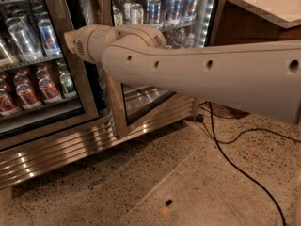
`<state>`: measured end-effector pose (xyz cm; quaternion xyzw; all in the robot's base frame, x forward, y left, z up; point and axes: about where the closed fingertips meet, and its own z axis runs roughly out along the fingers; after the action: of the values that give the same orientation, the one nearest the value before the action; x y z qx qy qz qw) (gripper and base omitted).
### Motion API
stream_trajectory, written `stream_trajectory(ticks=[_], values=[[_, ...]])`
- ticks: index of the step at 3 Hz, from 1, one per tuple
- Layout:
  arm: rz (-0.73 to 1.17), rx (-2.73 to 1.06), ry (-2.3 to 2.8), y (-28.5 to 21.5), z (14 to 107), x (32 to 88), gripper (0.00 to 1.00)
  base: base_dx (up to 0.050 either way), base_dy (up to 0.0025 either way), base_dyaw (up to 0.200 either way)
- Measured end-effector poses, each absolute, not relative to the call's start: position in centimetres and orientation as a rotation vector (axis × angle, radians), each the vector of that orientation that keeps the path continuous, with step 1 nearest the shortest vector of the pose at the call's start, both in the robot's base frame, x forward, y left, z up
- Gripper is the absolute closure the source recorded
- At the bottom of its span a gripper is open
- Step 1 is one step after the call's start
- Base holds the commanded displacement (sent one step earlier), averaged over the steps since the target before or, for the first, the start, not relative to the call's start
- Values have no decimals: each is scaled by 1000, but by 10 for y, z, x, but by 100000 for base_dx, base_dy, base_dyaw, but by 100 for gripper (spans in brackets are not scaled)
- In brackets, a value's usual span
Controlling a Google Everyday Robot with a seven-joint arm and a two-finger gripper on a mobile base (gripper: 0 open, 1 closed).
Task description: Open right fridge door
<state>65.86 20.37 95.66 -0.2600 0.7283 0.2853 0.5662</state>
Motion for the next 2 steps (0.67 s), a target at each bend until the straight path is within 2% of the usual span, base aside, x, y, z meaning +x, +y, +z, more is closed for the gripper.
stream_trajectory(ticks=[2], values=[[651,-668,1683,220,958,650,100,0,0,0]])
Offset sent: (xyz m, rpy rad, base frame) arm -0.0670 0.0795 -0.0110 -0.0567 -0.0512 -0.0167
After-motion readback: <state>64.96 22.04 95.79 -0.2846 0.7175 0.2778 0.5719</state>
